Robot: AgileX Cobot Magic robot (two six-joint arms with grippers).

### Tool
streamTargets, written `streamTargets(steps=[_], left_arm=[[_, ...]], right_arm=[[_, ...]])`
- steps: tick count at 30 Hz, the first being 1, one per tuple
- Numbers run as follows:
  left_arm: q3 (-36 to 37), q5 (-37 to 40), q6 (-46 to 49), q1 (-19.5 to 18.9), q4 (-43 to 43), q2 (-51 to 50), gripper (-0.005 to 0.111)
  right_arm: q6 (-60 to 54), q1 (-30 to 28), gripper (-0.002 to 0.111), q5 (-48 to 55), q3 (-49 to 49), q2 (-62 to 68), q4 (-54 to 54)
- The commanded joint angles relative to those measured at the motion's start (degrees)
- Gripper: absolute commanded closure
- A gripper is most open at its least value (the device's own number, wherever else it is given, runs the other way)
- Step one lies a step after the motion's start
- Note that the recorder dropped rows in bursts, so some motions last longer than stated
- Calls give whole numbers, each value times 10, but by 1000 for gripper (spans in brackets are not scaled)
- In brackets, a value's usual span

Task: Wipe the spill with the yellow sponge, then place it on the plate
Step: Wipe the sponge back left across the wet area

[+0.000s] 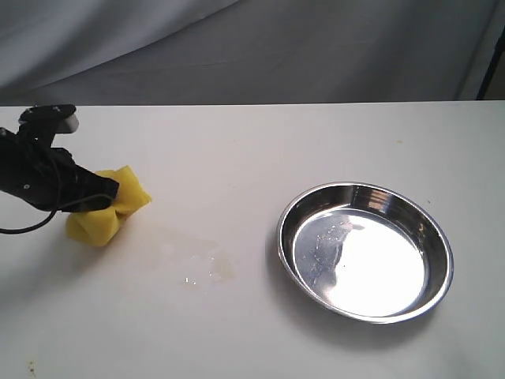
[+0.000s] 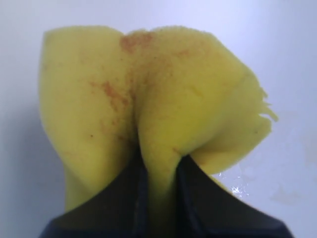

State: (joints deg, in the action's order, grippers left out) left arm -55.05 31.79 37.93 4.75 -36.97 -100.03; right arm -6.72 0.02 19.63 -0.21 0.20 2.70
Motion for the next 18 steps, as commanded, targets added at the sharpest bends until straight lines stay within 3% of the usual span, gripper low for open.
streamTargets(steps=[1, 13, 18], left_arm=[[-6, 5, -6, -2, -22, 32, 107], [-6, 43, 16, -3, -57, 35, 107], [-6, 95, 16, -47, -59, 15, 107]], right_arm=[[-1, 1, 108, 0, 2, -2, 2], [-1, 1, 108, 0, 2, -2, 2], [-1, 1, 108, 0, 2, -2, 2]])
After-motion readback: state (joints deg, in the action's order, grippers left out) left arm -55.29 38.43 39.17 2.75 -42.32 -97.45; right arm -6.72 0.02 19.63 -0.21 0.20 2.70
